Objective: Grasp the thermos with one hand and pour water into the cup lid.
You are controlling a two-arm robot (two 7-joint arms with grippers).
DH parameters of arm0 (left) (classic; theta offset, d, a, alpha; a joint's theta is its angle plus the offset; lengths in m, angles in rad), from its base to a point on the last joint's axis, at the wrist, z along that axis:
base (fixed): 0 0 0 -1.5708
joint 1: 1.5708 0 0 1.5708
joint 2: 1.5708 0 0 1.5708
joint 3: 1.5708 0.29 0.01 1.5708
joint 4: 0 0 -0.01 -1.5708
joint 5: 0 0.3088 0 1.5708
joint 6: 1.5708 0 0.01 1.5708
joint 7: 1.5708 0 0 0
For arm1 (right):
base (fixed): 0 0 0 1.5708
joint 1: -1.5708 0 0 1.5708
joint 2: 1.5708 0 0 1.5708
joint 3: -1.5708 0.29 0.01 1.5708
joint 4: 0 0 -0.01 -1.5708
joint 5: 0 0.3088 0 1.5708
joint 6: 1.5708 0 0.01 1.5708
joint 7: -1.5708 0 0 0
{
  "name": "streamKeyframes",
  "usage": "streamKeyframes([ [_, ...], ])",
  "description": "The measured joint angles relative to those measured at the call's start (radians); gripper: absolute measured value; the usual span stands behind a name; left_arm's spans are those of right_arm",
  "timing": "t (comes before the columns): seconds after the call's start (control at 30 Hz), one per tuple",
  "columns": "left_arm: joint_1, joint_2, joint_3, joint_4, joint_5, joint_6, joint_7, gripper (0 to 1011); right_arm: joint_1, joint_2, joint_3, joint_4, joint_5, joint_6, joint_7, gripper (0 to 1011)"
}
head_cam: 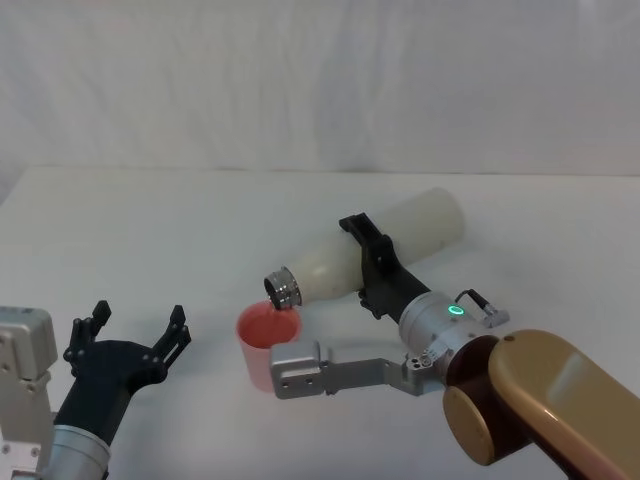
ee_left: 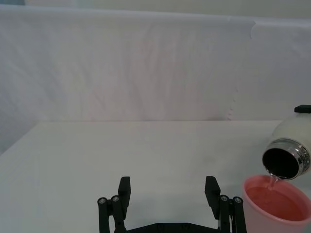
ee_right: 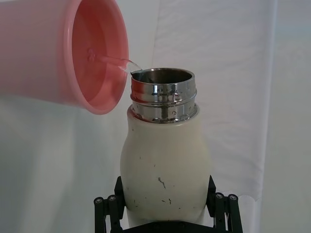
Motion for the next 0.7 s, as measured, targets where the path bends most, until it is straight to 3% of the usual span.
streamKeyframes([
  [0.33, 0.000, 0.000, 0.000, 0.000, 0.000, 0.000, 0.000, 1001, -0.008, 0.005, 0.009, -0.010, 0.005, 0.000, 0.000, 957],
  [0.7, 0.000, 0.000, 0.000, 0.000, 0.000, 0.000, 0.000, 1001, -0.042, 0.010, 0.051, -0.065, 0.072, -0.007, -0.007, 957],
])
